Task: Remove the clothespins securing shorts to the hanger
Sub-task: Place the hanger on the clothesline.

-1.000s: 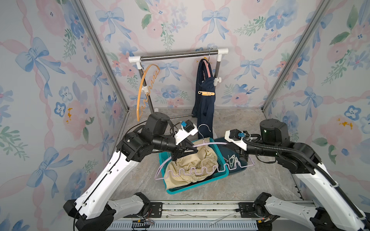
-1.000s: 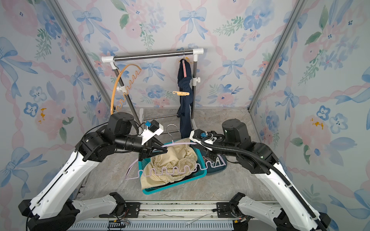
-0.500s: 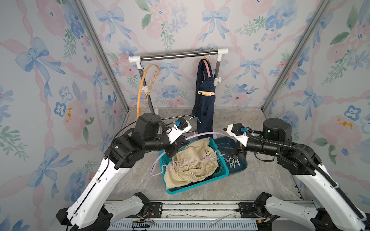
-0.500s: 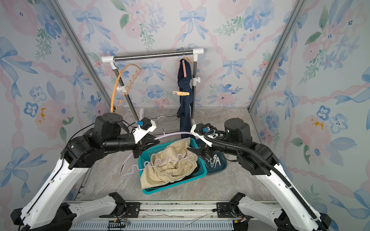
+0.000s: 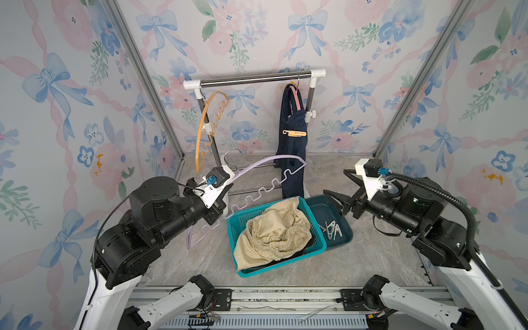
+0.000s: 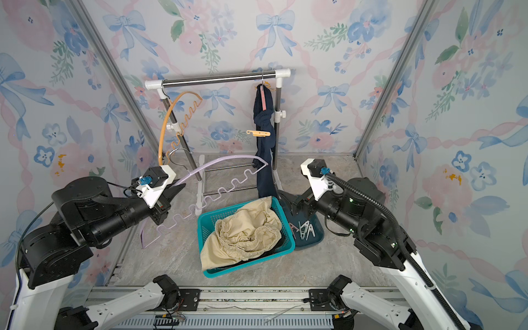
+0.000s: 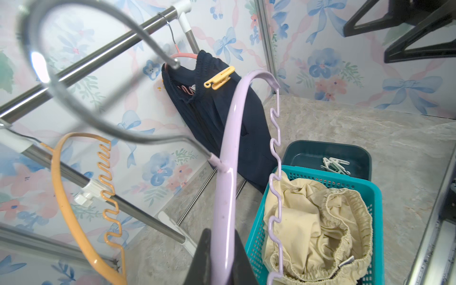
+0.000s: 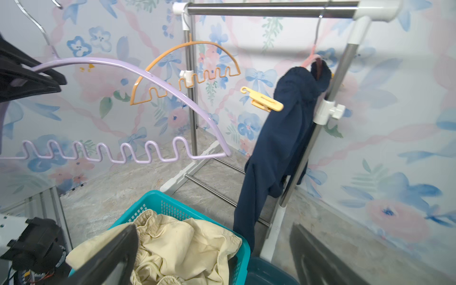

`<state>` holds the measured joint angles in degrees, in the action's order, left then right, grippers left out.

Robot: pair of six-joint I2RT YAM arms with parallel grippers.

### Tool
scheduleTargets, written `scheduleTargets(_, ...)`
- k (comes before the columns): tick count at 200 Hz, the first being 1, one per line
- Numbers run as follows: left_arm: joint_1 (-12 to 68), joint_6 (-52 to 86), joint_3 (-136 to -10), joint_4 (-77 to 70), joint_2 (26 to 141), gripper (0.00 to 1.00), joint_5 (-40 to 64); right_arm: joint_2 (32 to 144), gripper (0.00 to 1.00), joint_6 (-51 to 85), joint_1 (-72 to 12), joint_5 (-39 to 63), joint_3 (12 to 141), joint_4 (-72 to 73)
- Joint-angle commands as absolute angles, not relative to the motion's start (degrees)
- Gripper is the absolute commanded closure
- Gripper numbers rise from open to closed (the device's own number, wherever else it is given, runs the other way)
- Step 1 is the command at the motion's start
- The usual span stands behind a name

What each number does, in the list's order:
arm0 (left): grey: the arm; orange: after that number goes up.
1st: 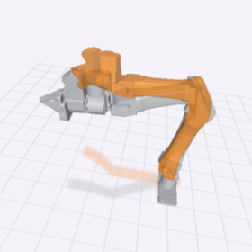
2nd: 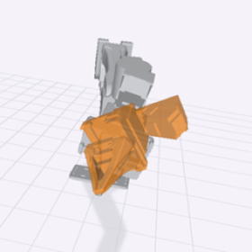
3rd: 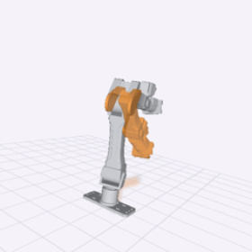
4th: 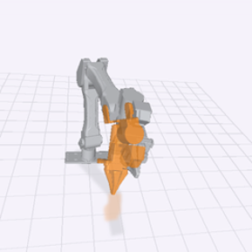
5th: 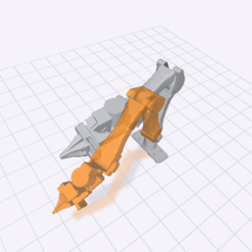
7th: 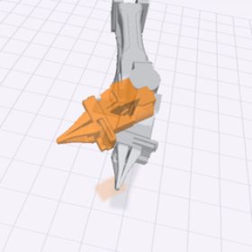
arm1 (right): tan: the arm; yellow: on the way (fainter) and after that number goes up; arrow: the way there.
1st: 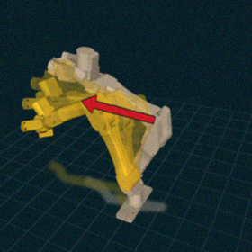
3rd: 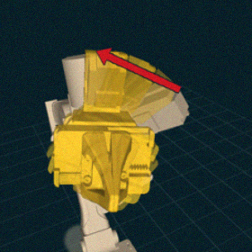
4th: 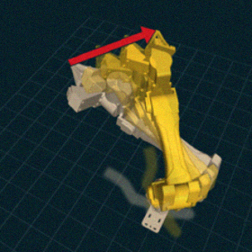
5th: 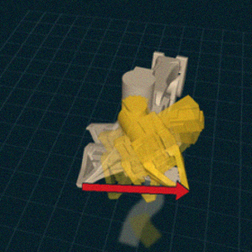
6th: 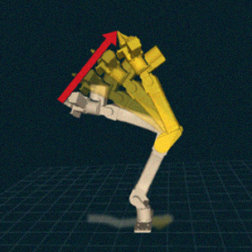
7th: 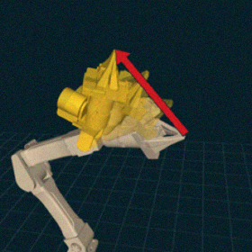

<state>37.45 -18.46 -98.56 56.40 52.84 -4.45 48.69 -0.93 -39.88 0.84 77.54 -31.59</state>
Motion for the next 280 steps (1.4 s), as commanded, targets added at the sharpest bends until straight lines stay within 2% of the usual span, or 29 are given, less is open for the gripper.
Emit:
scheduleTargets(1, 37.2, -18.4, -102.1, 55.0, 52.8, 1.0, -11.6, 46.3, 0.03, 5.8, -40.5, -9.7, 74.3, -29.8)
scheduleTargets(61, 37.2, -18.6, -106.7, 55.0, 55.9, 1.0, -30.7, 43.8, 0.03, 11.8, -40.4, -15.0, 67.1, -30.6)
scheduleTargets(119, 37.2, -20.9, -108.3, 55.1, 64.1, 1.0, -43.8, 44.1, 0.03, 16.2, -40.4, -16.2, 65.5, -33.9)
scheduleTargets(205, 36.7, -22.2, -119.5, 55.0, 80.3, 1.0, -46.3, 40.6, 0.03, 19.0, -40.4, -15.3, 62.6, -35.0)
scheduleTargets(280, 29.4, -24.8, -141.4, 54.9, 97.9, 1.0, -38.8, 38.9, 0.03, 22.5, -40.5, -11.7, 59.4, -34.1)
